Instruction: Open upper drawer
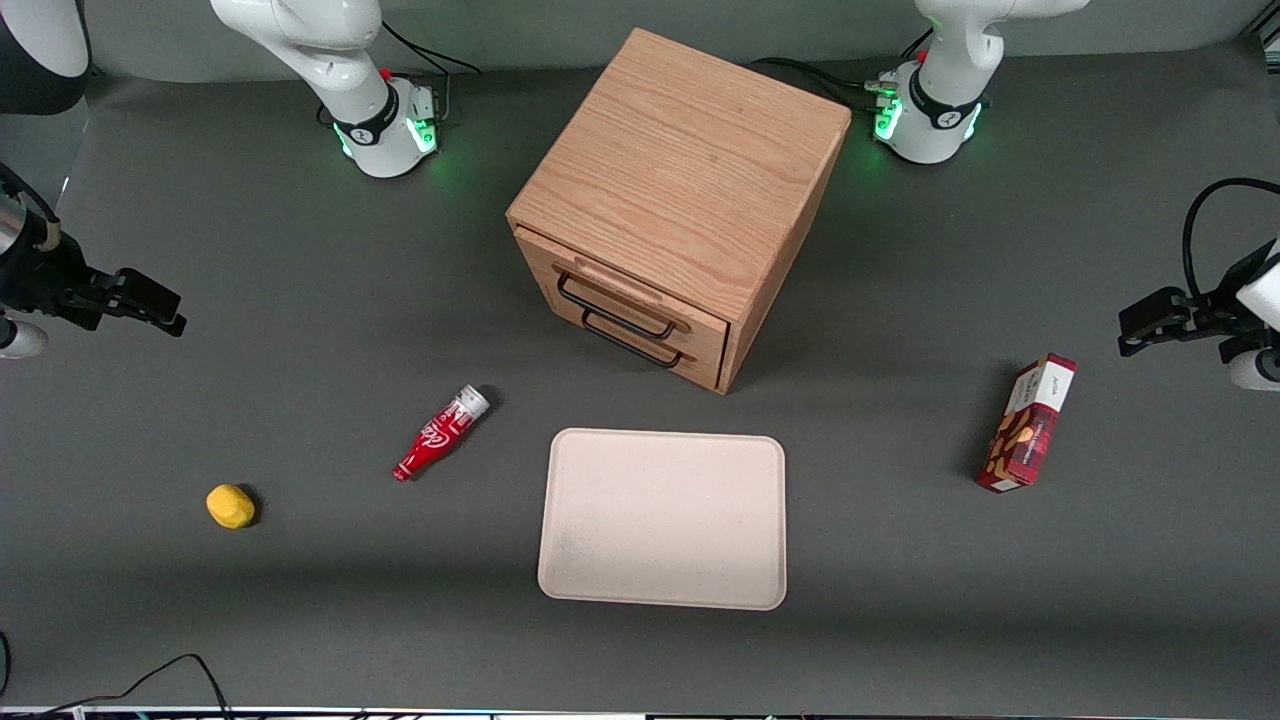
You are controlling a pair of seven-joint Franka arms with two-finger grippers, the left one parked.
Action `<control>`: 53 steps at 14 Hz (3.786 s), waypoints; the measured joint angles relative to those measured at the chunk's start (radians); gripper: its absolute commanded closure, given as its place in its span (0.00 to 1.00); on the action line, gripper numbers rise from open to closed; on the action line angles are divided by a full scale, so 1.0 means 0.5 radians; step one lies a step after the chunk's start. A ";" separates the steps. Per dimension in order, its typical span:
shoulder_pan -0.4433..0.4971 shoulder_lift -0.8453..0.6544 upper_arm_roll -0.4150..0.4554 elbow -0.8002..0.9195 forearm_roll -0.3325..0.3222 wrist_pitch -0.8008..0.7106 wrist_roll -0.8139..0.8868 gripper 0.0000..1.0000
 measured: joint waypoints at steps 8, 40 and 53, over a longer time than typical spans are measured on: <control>0.133 0.195 0.315 0.122 0.026 0.037 -0.002 0.00; 0.396 1.297 0.831 0.405 -0.540 0.969 -1.187 0.00; 0.377 1.331 0.682 0.548 -0.198 1.172 -1.212 0.00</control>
